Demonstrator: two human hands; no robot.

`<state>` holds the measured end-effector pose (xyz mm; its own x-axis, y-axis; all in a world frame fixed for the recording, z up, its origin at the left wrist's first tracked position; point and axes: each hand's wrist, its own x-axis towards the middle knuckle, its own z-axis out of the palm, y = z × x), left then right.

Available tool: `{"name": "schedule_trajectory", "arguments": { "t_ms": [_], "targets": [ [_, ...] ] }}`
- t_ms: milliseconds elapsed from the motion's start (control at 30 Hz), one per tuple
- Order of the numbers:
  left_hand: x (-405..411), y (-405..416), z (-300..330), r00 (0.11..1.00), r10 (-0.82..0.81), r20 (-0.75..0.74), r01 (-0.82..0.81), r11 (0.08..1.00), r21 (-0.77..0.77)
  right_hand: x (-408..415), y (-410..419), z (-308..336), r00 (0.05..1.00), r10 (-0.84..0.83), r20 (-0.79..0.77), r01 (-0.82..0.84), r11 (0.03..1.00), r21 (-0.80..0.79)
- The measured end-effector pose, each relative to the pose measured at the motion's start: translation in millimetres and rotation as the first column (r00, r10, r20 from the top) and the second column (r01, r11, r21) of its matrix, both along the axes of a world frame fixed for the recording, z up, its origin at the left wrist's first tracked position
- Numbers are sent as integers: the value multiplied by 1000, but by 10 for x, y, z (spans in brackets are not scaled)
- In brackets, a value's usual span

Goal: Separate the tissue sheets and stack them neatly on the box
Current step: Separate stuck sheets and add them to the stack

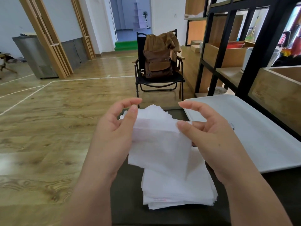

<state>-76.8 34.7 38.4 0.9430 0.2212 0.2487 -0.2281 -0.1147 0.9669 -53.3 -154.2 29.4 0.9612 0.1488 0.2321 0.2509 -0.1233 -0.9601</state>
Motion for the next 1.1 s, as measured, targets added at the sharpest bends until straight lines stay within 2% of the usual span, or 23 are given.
{"name": "schedule_trajectory", "arguments": {
  "t_ms": [100,233,367,467,567,700,800,900,967,1033,1100],
  "targets": [
    [-28,43,-3,998,-67,-4,67,988,138,30,-28,-11,996,-88,12,87,996,18],
    [17,62,-35,999,-1,36,-8,972,234,19,-71,16,999,-38,16,39,999,-24],
    [25,74,-50,994,81,68,-97,954,284,2,-87,25,1000,1,-4,-2,975,-221],
    [4,54,-34,988,128,85,-151,909,387,-15,-82,27,996,-61,62,80,929,-362],
    [-33,46,9,977,166,131,-210,846,491,-24,-87,48,988,-101,115,137,916,-377],
    [-105,72,52,967,161,200,-244,814,527,-54,-115,97,973,-141,185,202,906,-372],
    [-139,75,88,968,144,208,-232,833,503,-88,-150,159,972,-138,191,198,918,-345],
    [-150,60,138,973,61,224,-140,923,359,-146,-178,243,990,-58,131,75,988,-133],
    [-154,31,152,979,-9,204,-42,969,242,-175,-196,271,998,-4,59,6,999,-36],
    [-147,3,137,993,-56,102,36,982,183,-161,-211,243,997,-20,-72,17,999,-51],
    [-118,-2,83,994,-72,-83,92,960,265,-120,-222,177,974,-91,-207,54,983,-178]
  ]
}}
